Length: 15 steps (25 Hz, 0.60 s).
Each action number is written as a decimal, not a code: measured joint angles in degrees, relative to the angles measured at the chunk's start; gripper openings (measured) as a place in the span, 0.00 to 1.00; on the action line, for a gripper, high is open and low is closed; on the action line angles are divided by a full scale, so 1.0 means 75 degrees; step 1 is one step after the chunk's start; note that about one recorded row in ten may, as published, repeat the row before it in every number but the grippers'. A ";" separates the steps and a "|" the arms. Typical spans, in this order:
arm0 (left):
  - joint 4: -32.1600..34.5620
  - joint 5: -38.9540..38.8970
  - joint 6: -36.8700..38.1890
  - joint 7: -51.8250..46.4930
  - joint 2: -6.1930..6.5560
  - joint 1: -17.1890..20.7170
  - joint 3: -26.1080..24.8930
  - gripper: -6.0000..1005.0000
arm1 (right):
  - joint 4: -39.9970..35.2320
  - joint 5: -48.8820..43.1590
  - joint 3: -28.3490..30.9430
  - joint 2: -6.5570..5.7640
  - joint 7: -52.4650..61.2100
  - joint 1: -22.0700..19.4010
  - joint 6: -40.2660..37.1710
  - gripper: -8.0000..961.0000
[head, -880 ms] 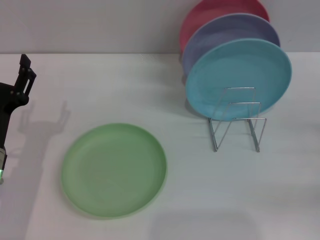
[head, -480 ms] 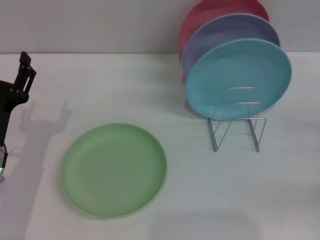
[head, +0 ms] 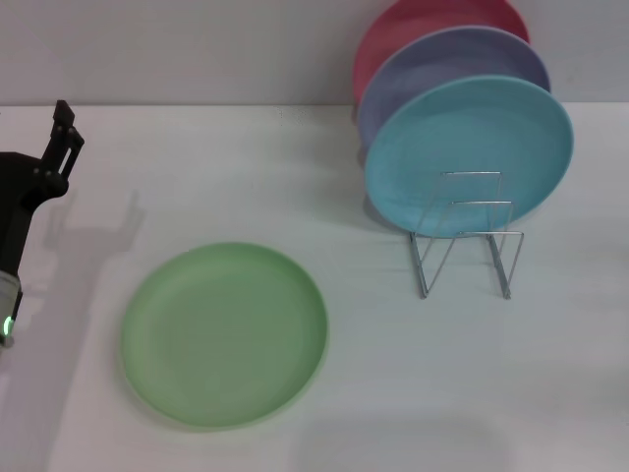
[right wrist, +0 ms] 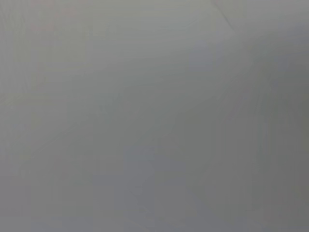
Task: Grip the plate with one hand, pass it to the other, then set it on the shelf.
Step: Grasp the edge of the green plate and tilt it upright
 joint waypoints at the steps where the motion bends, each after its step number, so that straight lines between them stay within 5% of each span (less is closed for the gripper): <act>1: -0.0007 0.0003 -0.0145 0.0006 0.0013 -0.0047 -0.0059 0.82 | 0.0001 0.0000 -0.0001 0.0000 0.0002 -0.0015 0.0000 0.57; 7: -0.0083 0.0009 -0.1072 -0.0031 0.0204 -0.0359 -0.0302 0.81 | 0.0006 0.0000 -0.0004 0.0000 0.0007 -0.0097 0.0001 0.57; 9: -0.0537 0.0013 -0.2557 -0.0103 0.0673 -0.0757 -0.0555 0.81 | 0.0006 0.0000 -0.0004 0.0001 0.0001 -0.0124 0.0001 0.57; 14: -0.1546 0.0303 -0.4672 0.0046 0.1284 -0.0967 -0.1550 0.81 | 0.0005 0.0000 -0.0003 0.0000 -0.0003 -0.0149 0.0003 0.57; 15: -0.2140 0.0921 -0.5987 0.0096 0.1526 -0.0960 -0.2552 0.81 | 0.0005 0.0000 -0.0003 0.0000 -0.0004 -0.0156 0.0029 0.57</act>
